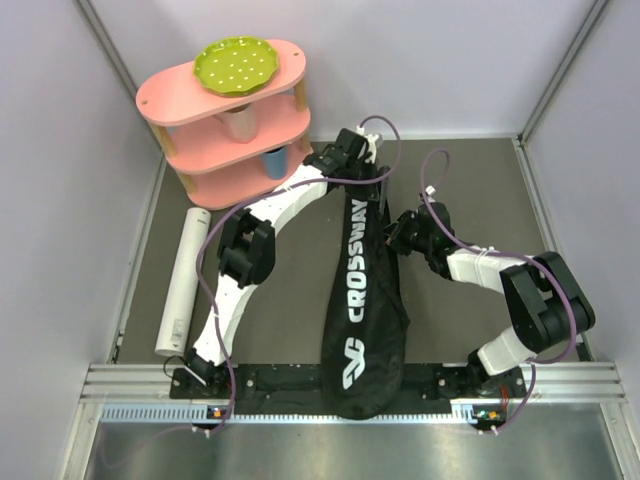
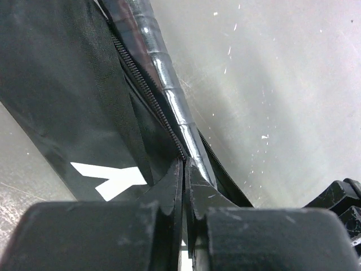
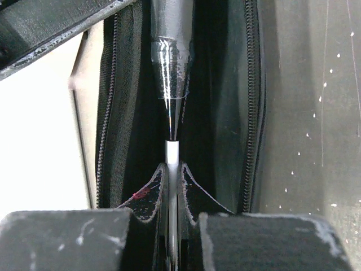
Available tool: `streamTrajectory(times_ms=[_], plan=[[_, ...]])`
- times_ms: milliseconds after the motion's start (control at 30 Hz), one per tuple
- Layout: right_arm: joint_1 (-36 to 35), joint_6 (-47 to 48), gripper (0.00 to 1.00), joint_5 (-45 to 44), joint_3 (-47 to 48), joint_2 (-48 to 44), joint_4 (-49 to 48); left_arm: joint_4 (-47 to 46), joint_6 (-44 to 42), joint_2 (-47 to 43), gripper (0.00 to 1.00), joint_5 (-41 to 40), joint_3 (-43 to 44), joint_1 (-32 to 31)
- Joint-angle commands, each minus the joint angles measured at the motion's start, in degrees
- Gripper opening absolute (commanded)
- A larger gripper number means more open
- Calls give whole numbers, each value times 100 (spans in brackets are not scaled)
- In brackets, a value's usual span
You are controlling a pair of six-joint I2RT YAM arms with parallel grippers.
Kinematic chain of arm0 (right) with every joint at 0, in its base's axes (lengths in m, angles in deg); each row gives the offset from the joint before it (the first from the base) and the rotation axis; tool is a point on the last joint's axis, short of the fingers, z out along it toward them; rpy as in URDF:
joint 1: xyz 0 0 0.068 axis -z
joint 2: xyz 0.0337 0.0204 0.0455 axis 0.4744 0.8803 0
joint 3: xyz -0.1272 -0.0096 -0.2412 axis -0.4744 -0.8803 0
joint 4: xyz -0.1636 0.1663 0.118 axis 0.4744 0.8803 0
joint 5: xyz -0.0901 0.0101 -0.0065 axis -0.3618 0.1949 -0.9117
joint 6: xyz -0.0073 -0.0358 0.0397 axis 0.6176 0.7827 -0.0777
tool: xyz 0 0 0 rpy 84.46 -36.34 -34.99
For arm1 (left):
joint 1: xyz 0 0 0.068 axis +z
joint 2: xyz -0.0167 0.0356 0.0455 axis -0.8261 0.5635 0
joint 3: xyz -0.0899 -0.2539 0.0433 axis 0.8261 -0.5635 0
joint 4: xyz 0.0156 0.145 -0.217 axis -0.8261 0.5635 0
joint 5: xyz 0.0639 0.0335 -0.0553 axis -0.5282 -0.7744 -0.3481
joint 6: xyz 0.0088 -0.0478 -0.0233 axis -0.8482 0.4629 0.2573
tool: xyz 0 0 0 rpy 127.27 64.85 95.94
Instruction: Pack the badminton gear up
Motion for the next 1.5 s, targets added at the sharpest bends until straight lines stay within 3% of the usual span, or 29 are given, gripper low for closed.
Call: streamTrajectory(times_ms=[0,200,433,600,767,933,1167,1300,1333,1367,1433,1467], plan=[[-103,289,0,24,43,-253,46,-260,-195,-267,0,150,148,112],[-138,659,0,-143,157,-560,609,-1454,375,-874,0,1177,-581,341],[-147,801,0,-144,395,-965,1225,-1965,701,-927,0,1214,-608,341],[-156,502,0,-82,290,-737,902,-2404,938,-980,0,1512,-686,341],[-296,247,0,217,429,87,225,-3001,1386,-1095,0,2004,-1021,332],[-341,466,0,428,931,625,250,-3082,1554,-972,0,2365,-1012,323],[-147,704,1,287,1142,617,347,-2862,1457,-954,0,2331,-1047,349],[-51,915,18,322,1046,415,461,-2424,1387,-726,0,2173,-758,437],[106,889,19,410,1002,415,391,-2292,1369,-595,6,2120,-505,455],[195,845,25,506,958,432,260,-1829,1308,-541,22,2032,-328,490],[397,739,32,718,870,450,84,-1265,870,-532,38,1532,154,499],[572,730,41,762,887,450,100,-853,729,-593,72,1356,192,490]])
